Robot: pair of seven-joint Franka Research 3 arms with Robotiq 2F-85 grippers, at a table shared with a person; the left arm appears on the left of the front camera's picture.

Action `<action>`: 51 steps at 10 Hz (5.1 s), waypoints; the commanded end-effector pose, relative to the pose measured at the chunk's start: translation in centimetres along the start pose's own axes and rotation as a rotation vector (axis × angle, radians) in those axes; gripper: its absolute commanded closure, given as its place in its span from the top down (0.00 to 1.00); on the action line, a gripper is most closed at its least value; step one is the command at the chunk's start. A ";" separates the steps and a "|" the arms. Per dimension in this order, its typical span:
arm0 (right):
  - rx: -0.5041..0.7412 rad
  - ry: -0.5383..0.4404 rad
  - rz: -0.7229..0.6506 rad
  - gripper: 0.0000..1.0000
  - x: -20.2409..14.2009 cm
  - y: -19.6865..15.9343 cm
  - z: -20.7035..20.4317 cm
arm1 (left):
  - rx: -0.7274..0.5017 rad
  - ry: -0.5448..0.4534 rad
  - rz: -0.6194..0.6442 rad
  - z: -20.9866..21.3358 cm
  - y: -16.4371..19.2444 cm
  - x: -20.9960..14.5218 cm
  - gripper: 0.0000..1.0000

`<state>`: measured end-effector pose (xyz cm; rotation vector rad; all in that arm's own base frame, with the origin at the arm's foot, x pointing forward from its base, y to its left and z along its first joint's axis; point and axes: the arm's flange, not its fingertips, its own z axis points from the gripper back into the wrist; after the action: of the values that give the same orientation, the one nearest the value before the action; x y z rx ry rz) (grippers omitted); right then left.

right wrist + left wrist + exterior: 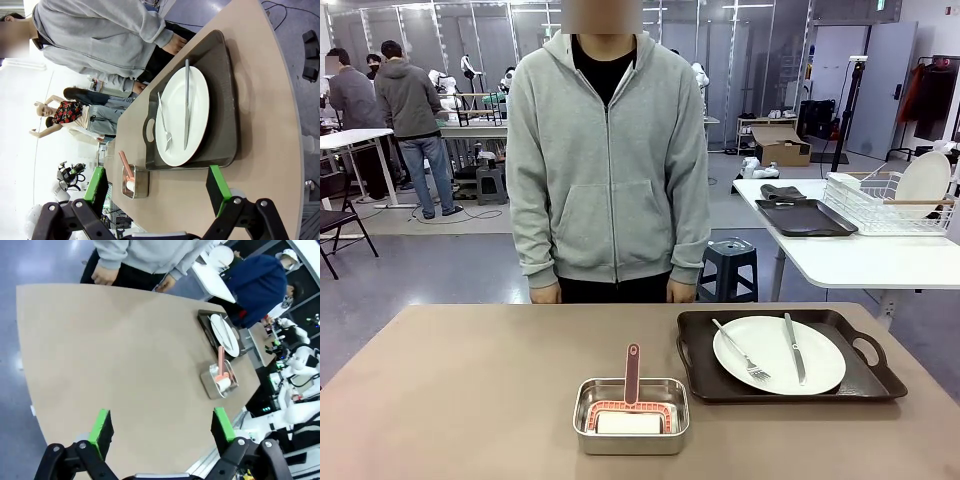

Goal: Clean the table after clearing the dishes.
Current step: When the right (or left) Handle tray is removed, use the right hand (or left hand) to clean the right (or left) side of the table with the Lint Roller.

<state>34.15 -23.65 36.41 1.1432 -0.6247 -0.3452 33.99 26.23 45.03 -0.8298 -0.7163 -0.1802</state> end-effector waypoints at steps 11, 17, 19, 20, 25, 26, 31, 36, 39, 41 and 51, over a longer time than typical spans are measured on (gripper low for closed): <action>0.001 0.004 0.004 1.00 -0.2 0.2 0.2 | 0.000 0.000 0.000 0.0 0.0 0.0 1.00; 0.001 0.004 0.004 1.00 -0.2 0.2 0.2 | 0.000 0.000 0.000 0.0 0.0 0.0 1.00; 0.001 0.004 0.004 1.00 -0.2 0.2 0.2 | 0.000 0.000 0.000 0.0 0.0 0.0 1.00; 0.001 0.004 0.004 1.00 -0.2 0.2 0.2 | 0.000 0.000 0.000 0.0 0.0 0.0 1.00; 0.001 0.004 0.004 1.00 -0.2 0.2 0.2 | 0.000 0.000 0.000 0.0 0.0 0.0 1.00; 0.001 0.004 0.004 1.00 -0.2 0.2 0.2 | 0.000 0.000 0.000 0.0 0.0 0.0 1.00; -0.138 0.251 0.185 1.00 1.8 10.6 -9.6 | 0.000 0.000 0.000 0.0 0.0 0.0 1.00; -0.241 0.754 0.458 1.00 0.0 22.1 -31.5 | 0.000 0.000 0.000 0.0 0.0 0.0 1.00; -0.290 1.081 0.628 1.00 -5.0 24.2 -42.4 | 0.000 0.000 0.000 0.0 0.0 0.0 1.00; -0.348 1.277 0.746 1.00 -7.9 24.3 -47.4 | 0.000 0.000 0.000 0.0 0.0 0.0 1.00; -0.305 1.226 0.692 1.00 -7.9 23.3 -46.3 | 0.000 0.000 0.000 0.0 0.0 0.0 1.00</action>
<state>55.37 23.83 42.93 0.5993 0.1602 0.8018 34.59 26.31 44.80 -0.8243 -0.7235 -0.1775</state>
